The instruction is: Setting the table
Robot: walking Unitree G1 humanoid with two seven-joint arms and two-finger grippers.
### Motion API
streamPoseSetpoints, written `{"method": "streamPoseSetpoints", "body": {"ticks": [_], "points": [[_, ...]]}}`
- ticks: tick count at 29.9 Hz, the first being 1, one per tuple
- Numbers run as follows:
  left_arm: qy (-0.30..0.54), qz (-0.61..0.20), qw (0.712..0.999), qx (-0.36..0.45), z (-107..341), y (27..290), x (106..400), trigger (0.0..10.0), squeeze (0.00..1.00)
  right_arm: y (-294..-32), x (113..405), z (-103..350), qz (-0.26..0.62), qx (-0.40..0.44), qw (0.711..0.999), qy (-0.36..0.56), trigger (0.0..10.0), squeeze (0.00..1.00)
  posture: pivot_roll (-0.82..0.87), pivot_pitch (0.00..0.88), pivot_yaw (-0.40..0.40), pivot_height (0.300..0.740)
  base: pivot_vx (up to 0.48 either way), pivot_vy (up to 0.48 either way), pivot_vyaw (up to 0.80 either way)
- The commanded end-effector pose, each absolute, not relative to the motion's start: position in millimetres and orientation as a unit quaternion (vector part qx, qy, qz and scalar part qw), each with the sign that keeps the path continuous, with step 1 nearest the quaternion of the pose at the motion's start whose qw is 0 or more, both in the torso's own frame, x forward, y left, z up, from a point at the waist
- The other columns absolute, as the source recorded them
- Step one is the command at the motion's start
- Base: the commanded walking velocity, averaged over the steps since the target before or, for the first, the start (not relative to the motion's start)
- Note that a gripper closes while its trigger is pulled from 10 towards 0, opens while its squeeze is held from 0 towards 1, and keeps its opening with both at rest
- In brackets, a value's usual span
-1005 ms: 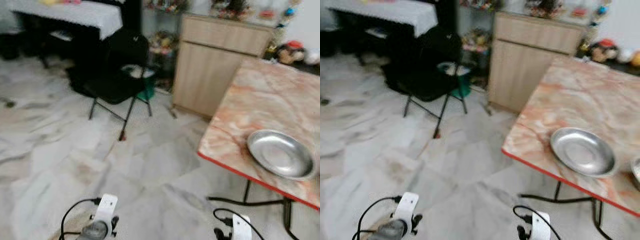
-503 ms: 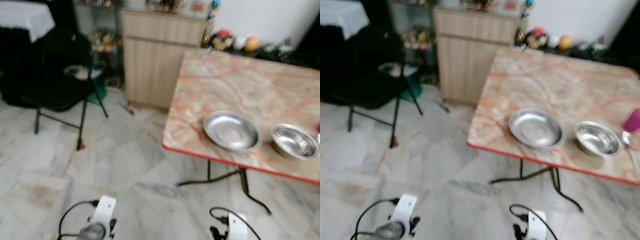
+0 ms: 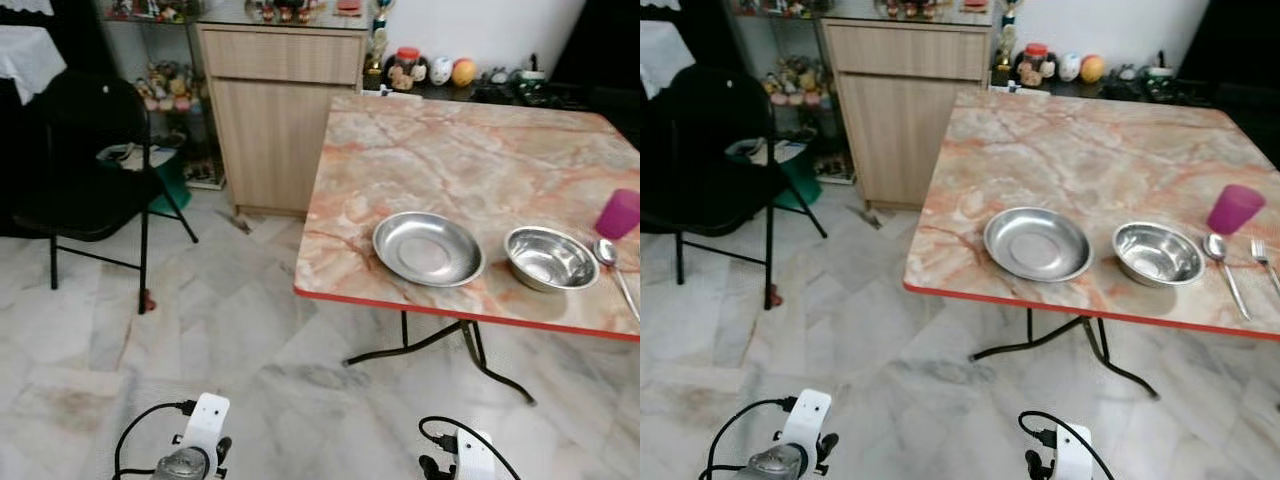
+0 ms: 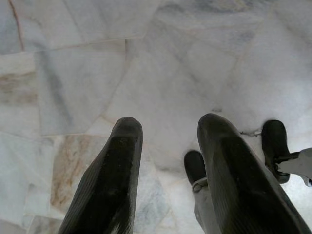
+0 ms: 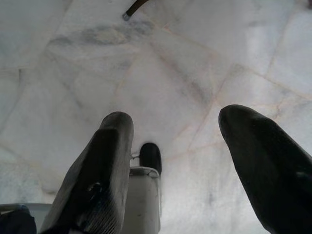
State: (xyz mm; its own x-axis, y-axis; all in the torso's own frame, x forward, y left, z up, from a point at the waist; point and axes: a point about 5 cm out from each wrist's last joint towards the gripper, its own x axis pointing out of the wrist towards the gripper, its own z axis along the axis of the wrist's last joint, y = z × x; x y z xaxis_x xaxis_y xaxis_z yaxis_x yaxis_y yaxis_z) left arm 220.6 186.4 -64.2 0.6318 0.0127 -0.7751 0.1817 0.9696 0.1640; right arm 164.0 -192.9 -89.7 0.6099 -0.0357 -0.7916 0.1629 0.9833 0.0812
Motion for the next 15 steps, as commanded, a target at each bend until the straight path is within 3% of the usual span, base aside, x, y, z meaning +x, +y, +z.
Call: {"method": "streamPoseSetpoints", "body": {"ticks": [1,15], "points": [[0.43,-0.051,0.894,0.115,-65.1,183.9,220.0,10.0,0.0,-195.6,164.3,-89.0,-0.062,0.075,0.896,0.434,10.0,0.0,0.01,0.0,-0.032,0.74,0.0,-0.285,0.0],[0.429,-0.052,0.895,0.112,-65.1,183.8,219.9,10.0,0.0,-195.9,165.1,-88.5,-0.067,0.076,0.896,0.431,10.0,0.0,0.01,0.0,-0.033,0.74,0.0,-0.288,0.0]]}}
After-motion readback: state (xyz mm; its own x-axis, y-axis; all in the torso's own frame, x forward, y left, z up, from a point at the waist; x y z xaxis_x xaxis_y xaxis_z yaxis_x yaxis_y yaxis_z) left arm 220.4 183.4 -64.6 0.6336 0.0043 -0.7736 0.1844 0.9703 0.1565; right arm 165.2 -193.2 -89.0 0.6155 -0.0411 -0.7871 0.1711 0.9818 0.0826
